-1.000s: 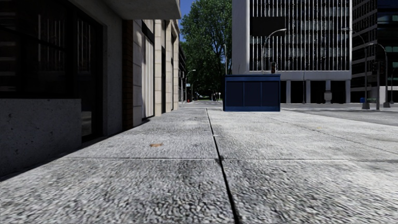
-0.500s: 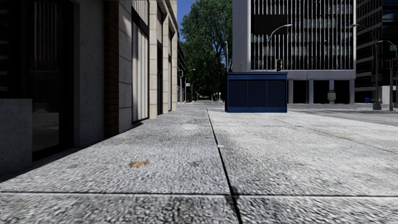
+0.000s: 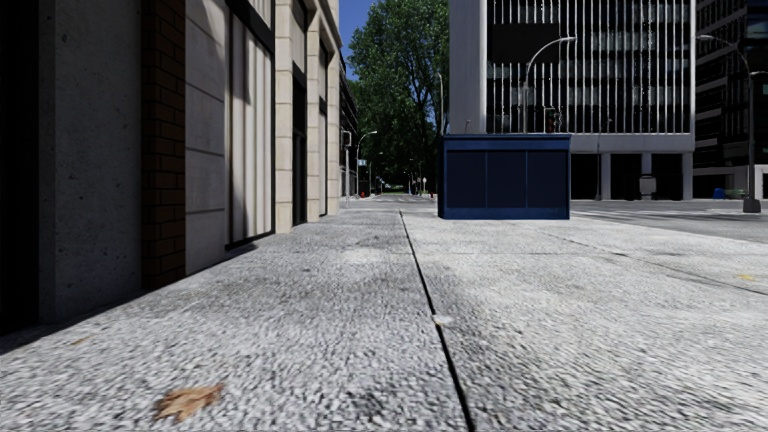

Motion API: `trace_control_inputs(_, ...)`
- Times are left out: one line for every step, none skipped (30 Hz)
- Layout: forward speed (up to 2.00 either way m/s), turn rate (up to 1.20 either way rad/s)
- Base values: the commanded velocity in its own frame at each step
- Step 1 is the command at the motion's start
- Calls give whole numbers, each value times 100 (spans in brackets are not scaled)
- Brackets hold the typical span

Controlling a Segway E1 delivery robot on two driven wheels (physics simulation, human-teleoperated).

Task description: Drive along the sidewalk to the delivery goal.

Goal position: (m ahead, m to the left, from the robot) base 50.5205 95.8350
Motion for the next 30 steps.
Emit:
trace_control_inputs(200,0)
trace_control_inputs(200,0)
trace_control_inputs(200,0)
trace_control_inputs(200,0)
trace_control_inputs(200,0)
trace_control_inputs(200,0)
trace_control_inputs(200,0)
trace_control_inputs(200,0)
trace_control_inputs(200,0)
trace_control_inputs(200,0)
trace_control_inputs(200,0)
trace_control_inputs(200,0)
trace_control_inputs(200,0)
trace_control_inputs(200,0)
trace_control_inputs(200,0)
trace_control_inputs(200,0)
trace_control_inputs(200,0)
trace_control_inputs(200,0)
trace_control_inputs(200,0)
trace_control_inputs(200,0)
trace_control_inputs(200,0)
trace_control_inputs(200,0)
trace_control_inputs(200,0)
trace_control_inputs(200,0)
trace_control_inputs(200,0)
trace_control_inputs(200,0)
trace_control_inputs(200,0)
trace_control_inputs(200,0)
trace_control_inputs(200,0)
trace_control_inputs(200,0)
